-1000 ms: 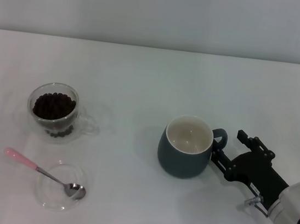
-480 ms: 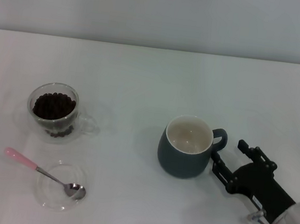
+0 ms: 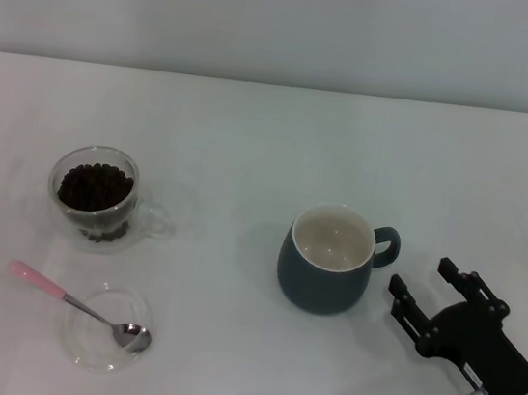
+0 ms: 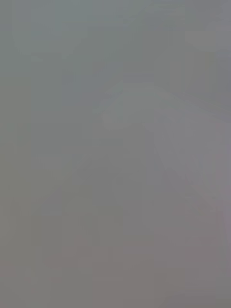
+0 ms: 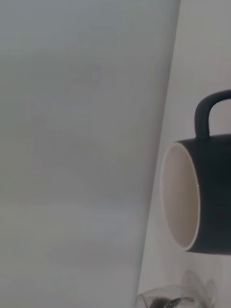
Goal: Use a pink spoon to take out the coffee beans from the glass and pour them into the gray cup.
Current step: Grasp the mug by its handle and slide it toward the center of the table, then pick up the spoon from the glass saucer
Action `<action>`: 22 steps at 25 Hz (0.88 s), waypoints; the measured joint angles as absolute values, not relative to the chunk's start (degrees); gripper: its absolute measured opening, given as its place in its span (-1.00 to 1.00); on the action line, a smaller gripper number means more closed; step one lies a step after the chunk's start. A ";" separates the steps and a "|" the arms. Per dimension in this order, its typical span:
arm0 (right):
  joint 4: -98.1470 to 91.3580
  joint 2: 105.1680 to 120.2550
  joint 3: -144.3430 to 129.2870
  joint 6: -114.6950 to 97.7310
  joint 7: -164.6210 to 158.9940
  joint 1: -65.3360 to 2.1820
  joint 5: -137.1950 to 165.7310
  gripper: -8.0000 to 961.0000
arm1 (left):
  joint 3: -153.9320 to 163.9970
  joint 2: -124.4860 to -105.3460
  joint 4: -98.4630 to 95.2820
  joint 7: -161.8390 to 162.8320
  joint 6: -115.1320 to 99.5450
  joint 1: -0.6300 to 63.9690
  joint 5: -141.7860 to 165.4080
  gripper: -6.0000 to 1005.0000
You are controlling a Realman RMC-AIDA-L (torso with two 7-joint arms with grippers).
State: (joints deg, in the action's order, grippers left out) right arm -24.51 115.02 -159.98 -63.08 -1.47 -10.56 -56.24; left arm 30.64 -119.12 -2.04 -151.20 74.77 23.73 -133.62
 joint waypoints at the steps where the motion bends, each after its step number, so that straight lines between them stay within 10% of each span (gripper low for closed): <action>1: -24.43 115.00 -160.07 -63.41 -1.47 -10.23 -56.23 0.52 | 30.64 -119.16 -2.03 -151.20 74.82 23.73 -133.62 0.71; 22: -16.14 114.96 -155.30 -81.79 -11.75 -8.54 -61.97 0.52 | 30.33 -119.50 11.61 -150.25 76.25 22.46 -133.53 0.70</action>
